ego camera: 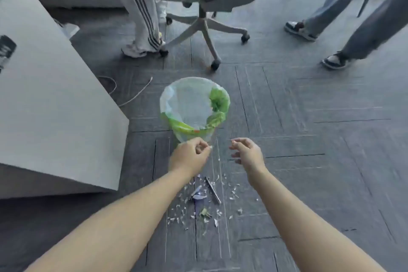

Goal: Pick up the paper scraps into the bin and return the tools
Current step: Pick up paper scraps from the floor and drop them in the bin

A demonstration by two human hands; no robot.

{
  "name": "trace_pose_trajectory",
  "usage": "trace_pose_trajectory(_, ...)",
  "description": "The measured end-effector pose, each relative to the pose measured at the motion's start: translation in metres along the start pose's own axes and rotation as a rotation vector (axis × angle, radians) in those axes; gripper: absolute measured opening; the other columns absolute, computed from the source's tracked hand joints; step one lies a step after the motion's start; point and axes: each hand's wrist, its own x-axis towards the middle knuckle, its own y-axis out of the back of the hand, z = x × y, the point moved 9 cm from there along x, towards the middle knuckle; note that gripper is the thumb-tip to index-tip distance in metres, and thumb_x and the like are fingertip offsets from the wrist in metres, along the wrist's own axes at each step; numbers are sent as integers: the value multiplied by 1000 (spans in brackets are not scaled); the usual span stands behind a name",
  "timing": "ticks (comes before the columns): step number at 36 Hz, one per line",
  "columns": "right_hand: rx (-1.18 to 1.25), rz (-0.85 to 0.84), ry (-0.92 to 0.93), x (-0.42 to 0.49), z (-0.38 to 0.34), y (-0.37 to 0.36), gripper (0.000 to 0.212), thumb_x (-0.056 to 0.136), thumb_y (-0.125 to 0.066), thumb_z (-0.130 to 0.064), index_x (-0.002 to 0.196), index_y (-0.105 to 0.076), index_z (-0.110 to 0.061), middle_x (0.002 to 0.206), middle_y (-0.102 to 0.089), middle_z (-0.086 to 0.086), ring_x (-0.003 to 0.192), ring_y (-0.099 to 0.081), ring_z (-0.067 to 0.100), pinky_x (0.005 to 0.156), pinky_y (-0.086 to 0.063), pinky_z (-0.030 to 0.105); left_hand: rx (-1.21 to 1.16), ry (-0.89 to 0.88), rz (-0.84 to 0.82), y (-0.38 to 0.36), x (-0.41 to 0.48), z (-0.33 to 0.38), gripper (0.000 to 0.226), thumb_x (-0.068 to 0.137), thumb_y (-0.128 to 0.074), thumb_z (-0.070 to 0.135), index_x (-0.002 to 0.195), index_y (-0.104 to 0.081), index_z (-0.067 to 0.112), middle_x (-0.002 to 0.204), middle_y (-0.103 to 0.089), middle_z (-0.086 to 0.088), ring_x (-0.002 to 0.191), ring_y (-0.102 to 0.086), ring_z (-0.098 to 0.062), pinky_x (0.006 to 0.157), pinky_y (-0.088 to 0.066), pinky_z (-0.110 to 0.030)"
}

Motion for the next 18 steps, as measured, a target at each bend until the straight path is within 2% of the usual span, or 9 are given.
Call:
trace_pose_trajectory(3,-48,-13,-32,20,53,-8,5,90,-60,-10,90,-63,-13,82,-67,3,62,-55,13,51,-42,19,38,2,-44,-36,9,-43,18,85,-56,52,83,-63,36,66,-67,15,69,-64,-7,66,-56,-35)
trace_pose_trajectory(7,-279,-60,-27,43,125,-23,3,88,-64,-14,89,-65,-17,90,-69,2,74,-61,15,63,-45,25,80,36,-97,-81,17,-103,14,87,-56,48,84,-63,36,68,-67,14,69,-63,-7,65,-56,-36)
trace_pose_trajectory(11,-674,-229,89,57,180,-57,10,88,-67,-22,97,-65,-18,94,-68,-6,87,-62,11,79,-50,29,154,34,-122,-117,27,-148,12,88,-57,47,88,-62,36,71,-64,16,70,-60,-6,63,-55,-31)
trace_pose_trajectory(14,-895,-440,170,53,220,-90,14,89,-66,-22,102,-63,-19,97,-66,-7,83,-61,7,80,-53,30,255,-13,-179,-147,31,-171,14,87,-55,48,92,-61,37,75,-65,16,72,-61,-8,66,-54,-30)
trace_pose_trajectory(18,-1074,-516,270,55,260,-103,12,88,-61,-19,100,-62,-23,98,-64,-8,85,-62,10,80,-56,34,336,-75,-224,-178,34,-195,16,89,-54,46,97,-61,35,79,-67,13,72,-63,-10,68,-55,-31)
